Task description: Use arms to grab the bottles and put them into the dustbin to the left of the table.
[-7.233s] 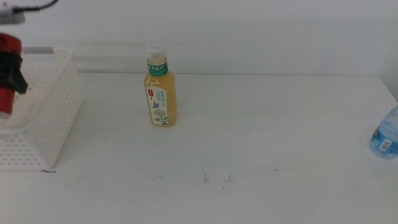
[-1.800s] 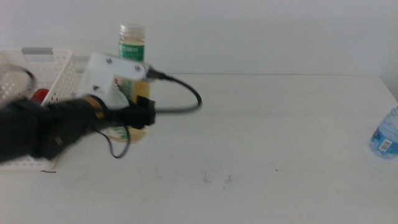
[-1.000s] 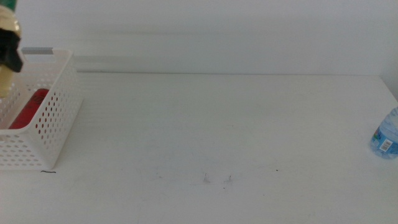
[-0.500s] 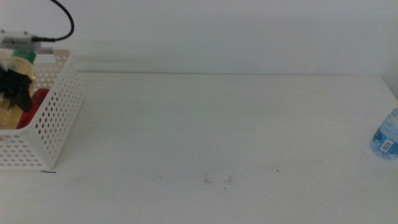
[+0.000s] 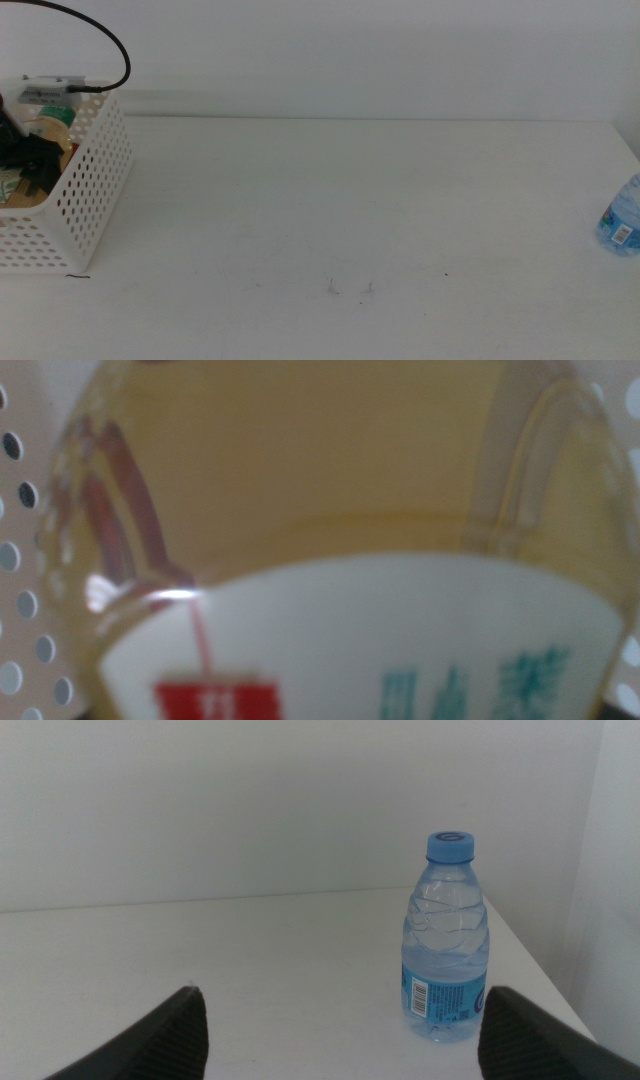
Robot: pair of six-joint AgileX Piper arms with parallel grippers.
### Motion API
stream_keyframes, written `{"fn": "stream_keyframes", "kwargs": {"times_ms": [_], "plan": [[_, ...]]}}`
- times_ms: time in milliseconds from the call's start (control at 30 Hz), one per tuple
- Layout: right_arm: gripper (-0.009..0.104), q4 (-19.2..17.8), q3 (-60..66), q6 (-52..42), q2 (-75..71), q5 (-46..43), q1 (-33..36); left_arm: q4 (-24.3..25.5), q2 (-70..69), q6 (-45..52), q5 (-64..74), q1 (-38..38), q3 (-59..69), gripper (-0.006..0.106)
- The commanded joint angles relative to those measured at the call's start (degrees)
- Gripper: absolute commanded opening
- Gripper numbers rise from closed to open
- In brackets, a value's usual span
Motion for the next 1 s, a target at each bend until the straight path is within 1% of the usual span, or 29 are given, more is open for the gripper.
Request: {"fn": "stream_keyframes", "kwargs": {"times_ms": [0, 33, 67, 200, 400, 667, 767, 900, 967], "plan": [[0.088, -0.41, 0.23, -0.25, -0.28, -0.59, -0.39, -1.36, -1.15, 0.84, -0.58, 0.35, -1.03, 0.073], [0.088, -0.41, 0.23, -0.25, -0.28, -0.59, -0.39, -1.36, -1.26, 1.11, -0.58, 0.35, -1.03, 0.085], [0.088, -0.41, 0.23, -0.25, -0.28, -0.59, -0.39, -1.36, -1.51, 1.11, -0.58, 0.35, -1.03, 0.094], [0.088, -0.41, 0.23, -0.25, -0.28, -0.59, -0.39, -3.44, -4.69, 1.82, -0.58, 0.35, -1.03, 0.094], [0.088, -0.41, 0.23, -0.25, -0.28, -0.59, -0.39, -3.84, -16.3, 1.57, -0.58, -0.26, -1.03, 0.094], [0.088, -0.41, 0.23, -0.25, -0.28, -0.59, -0.39, -5.2, -30.06, 1.17, -0.58, -4.7, -1.03, 0.094], [0.088, -0.41, 0.23, -0.25, -0.28, -0.59, -0.39, -5.58, -34.59, 0.2, -0.58, -10.66, -1.03, 0.094], [0.088, -0.41, 0.23, -0.25, -0.28, -0.59, -0.39, -0.53, -39.75, -9.75, -0.58, -21.1, -1.03, 0.094], [0.088, -0.41, 0.23, -0.25, -0.28, -0.59, -0.39, 0.16, -42.48, -12.53, -0.58, -24.99, -0.93, 0.094]]}}
